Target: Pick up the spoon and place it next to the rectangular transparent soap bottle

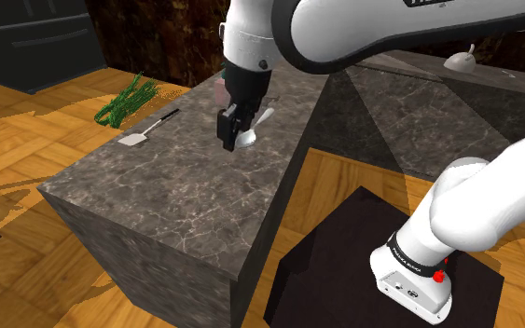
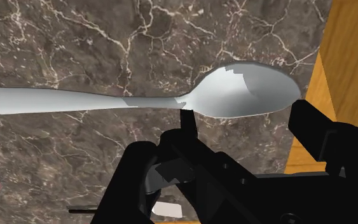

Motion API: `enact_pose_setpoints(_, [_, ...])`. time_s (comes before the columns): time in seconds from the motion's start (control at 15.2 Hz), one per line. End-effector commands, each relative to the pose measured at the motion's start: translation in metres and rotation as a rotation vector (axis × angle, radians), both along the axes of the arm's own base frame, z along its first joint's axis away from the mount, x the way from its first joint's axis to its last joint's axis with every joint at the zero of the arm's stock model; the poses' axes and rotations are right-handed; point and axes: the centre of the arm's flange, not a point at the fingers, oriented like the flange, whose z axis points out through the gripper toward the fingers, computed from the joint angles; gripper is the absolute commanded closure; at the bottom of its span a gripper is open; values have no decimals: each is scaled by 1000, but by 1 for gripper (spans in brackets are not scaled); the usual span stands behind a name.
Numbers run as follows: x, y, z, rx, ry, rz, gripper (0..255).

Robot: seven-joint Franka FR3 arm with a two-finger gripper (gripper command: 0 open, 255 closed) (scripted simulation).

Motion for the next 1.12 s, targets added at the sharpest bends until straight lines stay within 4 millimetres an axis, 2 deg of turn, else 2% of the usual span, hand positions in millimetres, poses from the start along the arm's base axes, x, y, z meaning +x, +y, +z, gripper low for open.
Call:
enact_pose_setpoints(0.0, [0, -1, 10, 0, 0, 0, 255])
enact_pose_setpoints(0.46, [0, -1, 45, 0, 0, 0, 255])
enact_pose_setpoints(1.06, [96, -71, 45, 0, 0, 0, 255])
